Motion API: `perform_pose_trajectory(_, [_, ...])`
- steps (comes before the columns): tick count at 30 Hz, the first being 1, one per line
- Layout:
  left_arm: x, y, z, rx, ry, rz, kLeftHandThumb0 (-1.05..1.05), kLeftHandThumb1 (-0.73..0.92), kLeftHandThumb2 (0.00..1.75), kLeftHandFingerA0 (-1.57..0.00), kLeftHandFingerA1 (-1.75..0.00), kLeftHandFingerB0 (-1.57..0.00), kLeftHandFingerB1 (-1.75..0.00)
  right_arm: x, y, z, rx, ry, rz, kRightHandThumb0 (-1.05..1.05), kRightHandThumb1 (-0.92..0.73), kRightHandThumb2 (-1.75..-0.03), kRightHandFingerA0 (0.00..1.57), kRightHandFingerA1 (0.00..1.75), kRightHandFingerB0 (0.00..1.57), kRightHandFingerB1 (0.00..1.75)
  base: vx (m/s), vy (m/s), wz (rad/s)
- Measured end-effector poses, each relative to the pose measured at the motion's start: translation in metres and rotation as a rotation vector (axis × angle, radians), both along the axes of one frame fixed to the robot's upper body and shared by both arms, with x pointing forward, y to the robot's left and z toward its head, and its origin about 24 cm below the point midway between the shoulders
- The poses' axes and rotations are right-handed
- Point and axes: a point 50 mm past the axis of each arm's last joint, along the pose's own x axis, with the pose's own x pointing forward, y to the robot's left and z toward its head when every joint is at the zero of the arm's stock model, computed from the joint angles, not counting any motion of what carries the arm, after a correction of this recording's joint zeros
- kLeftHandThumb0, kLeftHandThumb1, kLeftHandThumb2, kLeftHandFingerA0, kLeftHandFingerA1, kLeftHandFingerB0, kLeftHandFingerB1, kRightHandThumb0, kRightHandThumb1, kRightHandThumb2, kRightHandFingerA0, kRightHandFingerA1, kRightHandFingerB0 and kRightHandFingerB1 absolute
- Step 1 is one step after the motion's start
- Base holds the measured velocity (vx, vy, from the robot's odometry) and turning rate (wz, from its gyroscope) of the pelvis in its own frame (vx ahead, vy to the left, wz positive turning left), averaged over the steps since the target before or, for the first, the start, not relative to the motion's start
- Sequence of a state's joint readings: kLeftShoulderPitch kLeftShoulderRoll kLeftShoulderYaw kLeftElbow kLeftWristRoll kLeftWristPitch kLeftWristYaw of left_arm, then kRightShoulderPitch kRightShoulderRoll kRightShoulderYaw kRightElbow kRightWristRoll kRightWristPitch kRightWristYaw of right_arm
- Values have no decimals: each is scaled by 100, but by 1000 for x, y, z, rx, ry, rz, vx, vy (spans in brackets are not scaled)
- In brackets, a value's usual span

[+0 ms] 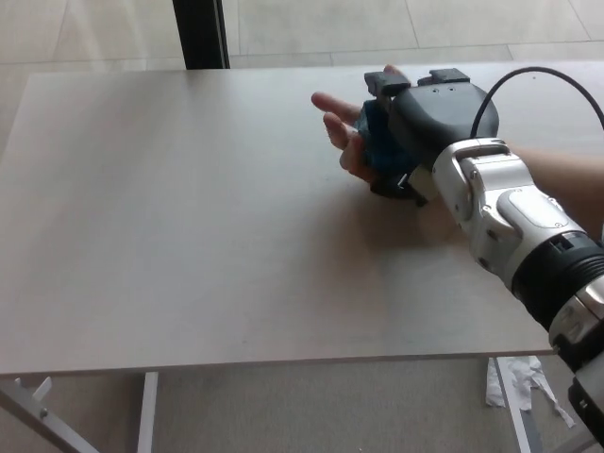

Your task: The robot uses its right hand to pick up a cube kept in the middle of the desk infront of it and hands it to a person

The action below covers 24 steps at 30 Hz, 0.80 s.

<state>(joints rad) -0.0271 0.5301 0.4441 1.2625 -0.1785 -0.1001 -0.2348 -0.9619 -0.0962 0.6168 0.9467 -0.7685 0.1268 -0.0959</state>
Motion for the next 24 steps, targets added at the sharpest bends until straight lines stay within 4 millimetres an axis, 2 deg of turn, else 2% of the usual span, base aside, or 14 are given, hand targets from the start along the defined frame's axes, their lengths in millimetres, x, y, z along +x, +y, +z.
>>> perform_pose_trajectory(2, [0,0,0,0,1,-1,-74,75,66,-58,-104,-42,-94,1,-1,7,9,1,4,-92,-56,-93,0,22,0,0,0,0,0])
perform_pose_trajectory(3, [0,0,0,0,2,-1,-75,53,104,-75,-101,-45,-83,1,-1,10,15,-1,5,-92,-58,-94,0,22,0,3,0,0,0])
perform_pose_trajectory(4, [0,0,0,0,2,-2,-73,74,67,-65,-111,-40,-96,1,-2,16,26,-6,8,-94,-56,-96,0,24,0,0,0,0,0])
perform_pose_trajectory(6, [0,-1,-1,-1,3,-2,-74,74,66,-60,-105,-41,-94,2,-3,29,56,-28,19,-97,-59,-95,0,16,0,0,0,0,0])
perform_pose_trajectory(7, [0,-1,-1,-1,3,-2,-75,53,104,-71,-98,-40,-81,2,-4,35,70,-41,24,-100,-58,-95,0,14,0,0,0,0,0])
perform_pose_trajectory(8, [0,-1,-1,-2,3,-2,-75,74,67,-58,-107,-36,-100,1,-5,42,85,-55,29,-103,-61,-95,0,10,0,0,0,0,0])
perform_pose_trajectory(11, [0,-2,-2,-6,2,-2,-75,74,65,-59,-104,-36,-93,-2,-10,61,132,-105,46,-96,-56,-89,0,3,0,0,0,0,0])
perform_pose_trajectory(12, [0,-2,-2,-7,2,-1,-71,52,104,-69,-96,-37,-79,-3,-12,65,142,-116,49,-96,-54,-90,0,7,0,0,0,0,0])
perform_pose_trajectory(13, [0,-3,-3,-9,2,-2,-71,52,104,-69,-96,-37,-79,-5,-15,70,159,-131,52,-96,-54,-90,0,7,0,0,0,0,0])
perform_pose_trajectory(14, [0,-3,-3,-10,2,-1,-74,51,103,-71,-97,-40,-81,-6,-19,75,172,-144,53,-93,-55,-87,0,2,11,3,0,0,0])
perform_pose_trajectory(15, [0,-3,-3,-10,2,-1,-74,72,65,-60,-104,-38,-93,-8,-22,78,185,-156,53,-90,-52,-86,0,6,10,11,0,0,0])
perform_pose_trajectory(19, [0,-3,-3,-11,2,0,-74,72,65,-57,-106,-40,-95,-18,-42,88,255,-197,36,-62,-40,-74,2,39,11,39,0,0,0])
perform_pose_trajectory(20, [0,-3,-3,-12,2,0,-74,72,64,-58,-106,-41,-95,-21,-46,89,267,-202,31,-34,-36,-93,5,54,0,48,0,0,0])
perform_pose_trajectory(24, [-1,-4,-3,-12,2,0,-73,72,65,-59,-105,-40,-94,-36,-76,88,349,-219,-22,-58,-41,-78,23,47,31,46,0,0,0])
